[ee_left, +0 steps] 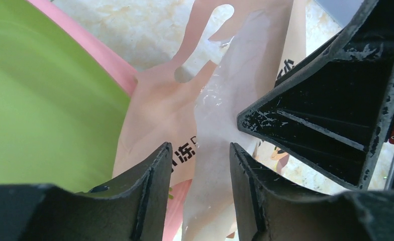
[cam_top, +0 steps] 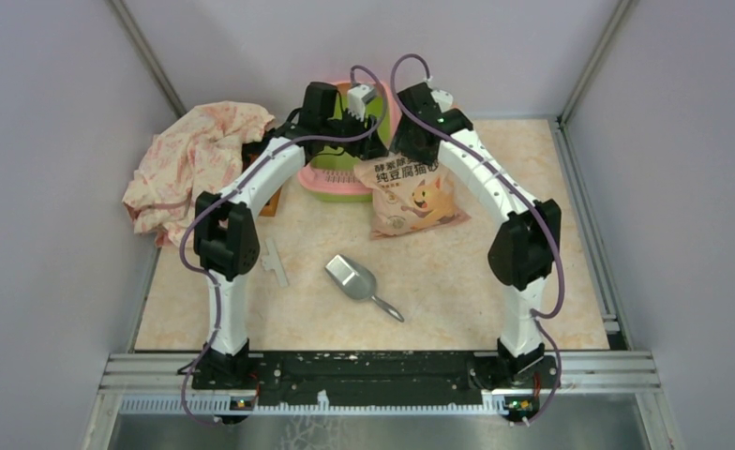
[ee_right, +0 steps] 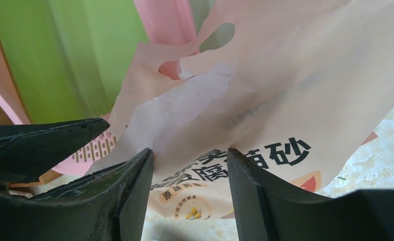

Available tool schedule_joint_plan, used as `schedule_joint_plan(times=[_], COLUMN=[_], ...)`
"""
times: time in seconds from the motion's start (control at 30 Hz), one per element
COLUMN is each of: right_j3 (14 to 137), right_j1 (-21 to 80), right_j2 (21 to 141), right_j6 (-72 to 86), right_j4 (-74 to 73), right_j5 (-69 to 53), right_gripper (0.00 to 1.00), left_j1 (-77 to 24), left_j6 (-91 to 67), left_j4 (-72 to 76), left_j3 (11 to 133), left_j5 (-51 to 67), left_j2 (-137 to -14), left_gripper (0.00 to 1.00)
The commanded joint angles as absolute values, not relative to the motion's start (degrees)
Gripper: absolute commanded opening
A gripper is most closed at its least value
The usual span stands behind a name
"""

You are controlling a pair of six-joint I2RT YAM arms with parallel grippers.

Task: Fill the litter box with clean litter
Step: Open the cat litter bag at the center of the board.

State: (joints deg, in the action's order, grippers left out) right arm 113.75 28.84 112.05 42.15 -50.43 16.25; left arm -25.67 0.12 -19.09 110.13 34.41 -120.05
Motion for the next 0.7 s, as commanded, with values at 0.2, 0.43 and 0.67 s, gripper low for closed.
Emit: schedule_joint_plan(times=[0.2, 0.43, 0.67], right_j3=[114.86, 111.14, 107.51], right_j1=[29.50, 29.96, 30.82], right_j2=[111.13, 107.10, 104.21], right_j6=[41.34, 40.47, 40.41], right_j4=[-50.56, -49.52, -48.33], right_j5=[18.57, 19.60, 19.97], right_gripper=[0.50, 0.43, 0.42], left_j1=[-25.66, -25.65, -25.65], left_j6=[2.66, 2.64, 2.64], left_j4=[-20.47, -20.48, -20.90], left_j3=[112.17, 112.57, 112.64], left_j5=[35.15, 34.45, 34.71], left_j2=[-120.35, -119.45, -119.09], left_gripper=[0.34, 0.34, 0.34])
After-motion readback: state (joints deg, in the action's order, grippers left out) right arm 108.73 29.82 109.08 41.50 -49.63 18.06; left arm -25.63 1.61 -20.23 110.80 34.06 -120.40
